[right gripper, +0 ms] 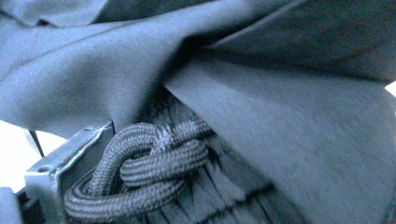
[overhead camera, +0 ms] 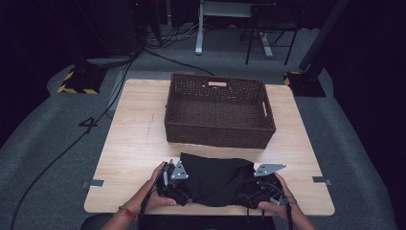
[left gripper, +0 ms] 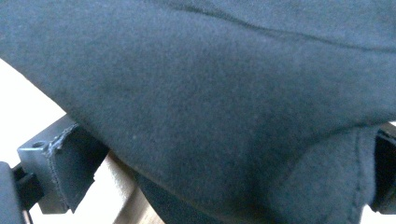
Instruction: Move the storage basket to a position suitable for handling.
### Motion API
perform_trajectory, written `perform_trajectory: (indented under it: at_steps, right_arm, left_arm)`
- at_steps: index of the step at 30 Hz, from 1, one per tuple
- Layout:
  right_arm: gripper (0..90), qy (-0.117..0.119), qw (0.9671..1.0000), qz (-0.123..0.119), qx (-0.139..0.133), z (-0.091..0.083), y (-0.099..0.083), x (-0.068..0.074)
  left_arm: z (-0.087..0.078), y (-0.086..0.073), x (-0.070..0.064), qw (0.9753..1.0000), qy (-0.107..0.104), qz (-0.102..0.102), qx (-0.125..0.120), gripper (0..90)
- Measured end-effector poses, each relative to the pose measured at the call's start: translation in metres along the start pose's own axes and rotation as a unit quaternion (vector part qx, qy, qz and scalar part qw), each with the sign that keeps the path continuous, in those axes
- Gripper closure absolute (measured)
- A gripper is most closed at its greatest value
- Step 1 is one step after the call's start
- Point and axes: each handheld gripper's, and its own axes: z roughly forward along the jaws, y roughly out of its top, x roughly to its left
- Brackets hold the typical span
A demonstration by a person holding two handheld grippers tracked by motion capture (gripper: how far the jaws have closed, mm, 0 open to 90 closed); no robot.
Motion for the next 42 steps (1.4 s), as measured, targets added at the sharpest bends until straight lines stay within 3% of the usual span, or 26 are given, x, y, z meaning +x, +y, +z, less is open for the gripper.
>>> perform_trajectory:
  at_steps: [4, 11, 15, 21, 25, 30, 37, 42]
  right_arm:
    - [4.9, 0.005, 0.9997, -0.023, 0.009, 0.001, 0.003, 0.001]
    - [16.0, 0.009, 0.9993, -0.03, 0.021, -0.002, 0.006, 0.0]
    - [20.5, 0.013, 0.9992, -0.031, 0.02, -0.002, 0.007, -0.004]
    - [28.3, 0.01, 0.9992, -0.037, 0.013, -0.003, 0.014, -0.018]
    - [27.9, 0.004, 0.999, -0.044, 0.011, -0.002, 0.02, -0.026]
    - [18.5, 0.01, 0.9991, -0.041, 0.008, 0.002, 0.022, -0.036]
    - [18.3, 0.008, 0.9998, -0.014, 0.009, 0.004, 0.02, -0.037]
    - [25.7, 0.005, 0.9997, -0.006, 0.022, 0.002, 0.023, -0.033]
  left_arm:
    - [0.001, 0.002, 0.0, 1.0, 0.0, 0.001, 0.0, 0.4]
    - [0.001, 0.001, -0.001, 1.0, 0.004, -0.002, -0.001, 2.7]
    - [-0.001, 0.003, 0.001, 0.9999, 0.006, -0.002, -0.011, 15.6]
    - [0.0, 0.008, 0.006, 0.9999, 0.007, -0.004, -0.015, 27.4]
    - [0.002, 0.012, 0.008, 0.9998, 0.014, -0.011, -0.01, 30.1]
    - [0.004, 0.013, 0.01, 0.9997, 0.017, -0.014, -0.011, 28.2]
    - [0.005, 0.014, 0.011, 0.9996, 0.018, -0.016, -0.012, 25.8]
    - [0.004, 0.017, 0.012, 0.9997, 0.017, -0.013, -0.009, 39.9]
